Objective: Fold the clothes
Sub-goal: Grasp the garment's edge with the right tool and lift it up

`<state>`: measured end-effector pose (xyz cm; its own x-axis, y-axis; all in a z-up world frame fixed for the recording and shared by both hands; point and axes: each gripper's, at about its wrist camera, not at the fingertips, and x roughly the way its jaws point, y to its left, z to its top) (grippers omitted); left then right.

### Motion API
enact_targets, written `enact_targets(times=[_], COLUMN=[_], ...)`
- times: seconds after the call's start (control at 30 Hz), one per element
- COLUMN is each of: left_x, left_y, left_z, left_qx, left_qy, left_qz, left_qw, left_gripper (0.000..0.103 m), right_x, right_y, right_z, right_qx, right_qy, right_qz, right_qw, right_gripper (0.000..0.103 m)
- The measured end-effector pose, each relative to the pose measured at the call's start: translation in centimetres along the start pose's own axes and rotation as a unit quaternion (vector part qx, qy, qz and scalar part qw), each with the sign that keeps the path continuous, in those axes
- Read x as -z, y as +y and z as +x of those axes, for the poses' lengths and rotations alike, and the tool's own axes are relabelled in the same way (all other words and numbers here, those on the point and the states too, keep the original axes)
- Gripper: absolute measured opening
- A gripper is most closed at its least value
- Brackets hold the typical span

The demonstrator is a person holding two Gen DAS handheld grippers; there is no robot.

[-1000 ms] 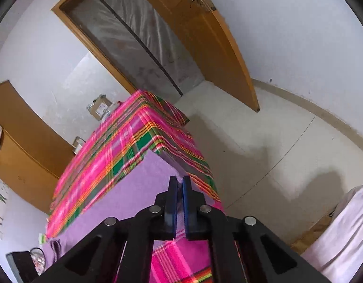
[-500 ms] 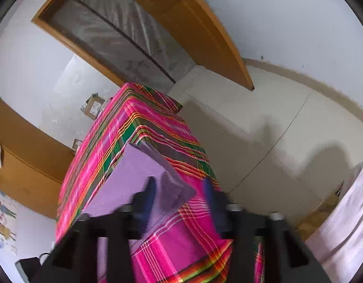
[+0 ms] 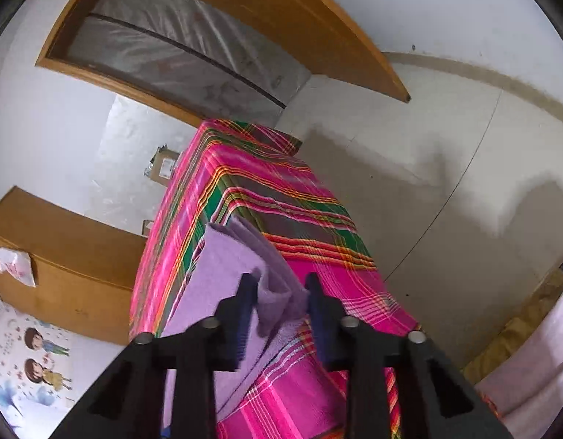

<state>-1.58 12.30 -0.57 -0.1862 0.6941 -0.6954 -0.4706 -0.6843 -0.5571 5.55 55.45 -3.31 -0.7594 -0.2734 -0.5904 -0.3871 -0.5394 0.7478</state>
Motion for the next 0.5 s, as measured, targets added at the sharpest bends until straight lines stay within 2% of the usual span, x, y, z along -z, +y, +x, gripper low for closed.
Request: enact_targets(times=[0.07, 0.1, 0.13, 0.3, 0.43, 0.5], left_x=[-0.2, -0.3, -0.5, -0.5, -0.7, -0.8], left_y=[-0.1, -0.2, -0.2, -0.9, -0.8, -0.9], left_z=[0.1, 0.3, 0.4, 1.0, 1.2, 1.3], left_qx=[0.001, 0.002, 0.002, 0.009, 0.017, 0.018], left_qy=[0.001, 0.003, 0.004, 0.009, 0.011, 0.014], left_qz=[0.001, 0.002, 0.003, 0.014, 0.008, 0.009], left_qw=[1.0, 1.0, 1.0, 0.9998, 0.9998, 0.9997], left_gripper=[0.031, 0.031, 0.031, 0.031, 0.031, 0.031], right_x=[0.1, 0.1, 0.1, 0.2, 0.1, 0.1], right_y=[0.4, 0.6, 0.8, 2.9, 2.3, 2.3], right_z=[-0.2, -0.3, -0.6, -2.2, -0.6, -0.3], right_qx=[0.006, 0.008, 0.007, 0.007, 0.04, 0.042], right_qy=[-0.006, -0.01, -0.015, -0.054, -0.034, -0.034], right_qz=[-0.012, -0.019, -0.025, -0.079, -0.072, -0.071], right_qw=[1.0, 1.0, 1.0, 0.995, 0.996, 0.996], right_gripper=[0.018, 0.011, 0.01, 0.009, 0.009, 0.009])
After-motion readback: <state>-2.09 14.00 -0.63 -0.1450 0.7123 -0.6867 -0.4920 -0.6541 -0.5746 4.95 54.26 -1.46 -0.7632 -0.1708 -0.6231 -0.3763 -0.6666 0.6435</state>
